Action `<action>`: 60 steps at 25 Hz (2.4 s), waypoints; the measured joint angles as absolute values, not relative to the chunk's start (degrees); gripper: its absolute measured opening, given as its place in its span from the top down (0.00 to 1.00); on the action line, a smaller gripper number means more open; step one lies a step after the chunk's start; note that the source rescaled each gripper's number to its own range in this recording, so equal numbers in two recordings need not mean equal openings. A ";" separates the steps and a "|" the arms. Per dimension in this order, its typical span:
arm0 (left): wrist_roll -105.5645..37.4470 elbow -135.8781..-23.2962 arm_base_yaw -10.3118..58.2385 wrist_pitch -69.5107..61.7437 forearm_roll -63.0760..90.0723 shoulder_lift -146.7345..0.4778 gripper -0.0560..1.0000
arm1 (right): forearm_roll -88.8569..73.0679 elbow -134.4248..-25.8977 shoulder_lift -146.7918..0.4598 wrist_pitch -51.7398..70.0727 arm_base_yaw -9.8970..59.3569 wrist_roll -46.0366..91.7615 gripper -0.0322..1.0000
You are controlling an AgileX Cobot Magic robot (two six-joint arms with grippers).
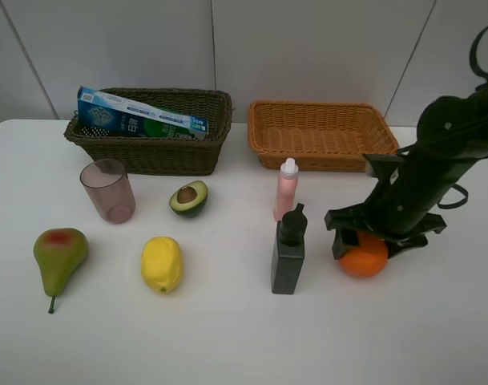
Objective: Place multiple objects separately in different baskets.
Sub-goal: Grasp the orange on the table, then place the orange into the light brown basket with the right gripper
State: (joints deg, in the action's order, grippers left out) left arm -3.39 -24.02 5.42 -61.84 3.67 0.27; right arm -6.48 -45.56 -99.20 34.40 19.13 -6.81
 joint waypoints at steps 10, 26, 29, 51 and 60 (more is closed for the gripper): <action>-3.39 -24.02 5.42 -61.84 3.67 0.27 0.00 | 1.70 -60.66 -99.27 51.22 19.13 -6.81 0.37; -3.39 -24.02 5.42 -61.84 3.67 0.27 0.00 | 20.18 -72.49 -99.82 36.10 14.19 -13.21 0.37; -3.39 -24.02 5.42 -61.84 3.67 0.27 0.00 | 20.18 -72.49 -101.20 30.07 12.53 -13.27 0.37; -3.39 -24.02 5.42 -61.84 3.67 0.27 0.00 | 18.60 -77.90 -116.80 11.66 9.55 -14.13 0.37; -3.39 -24.02 5.42 -61.84 3.67 0.27 0.00 | 19.72 -78.23 -117.37 11.72 8.44 -14.32 0.04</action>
State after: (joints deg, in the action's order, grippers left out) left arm -3.39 -24.02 5.42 -61.84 3.67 0.27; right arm 19.72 -78.23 -117.37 11.72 8.44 -14.32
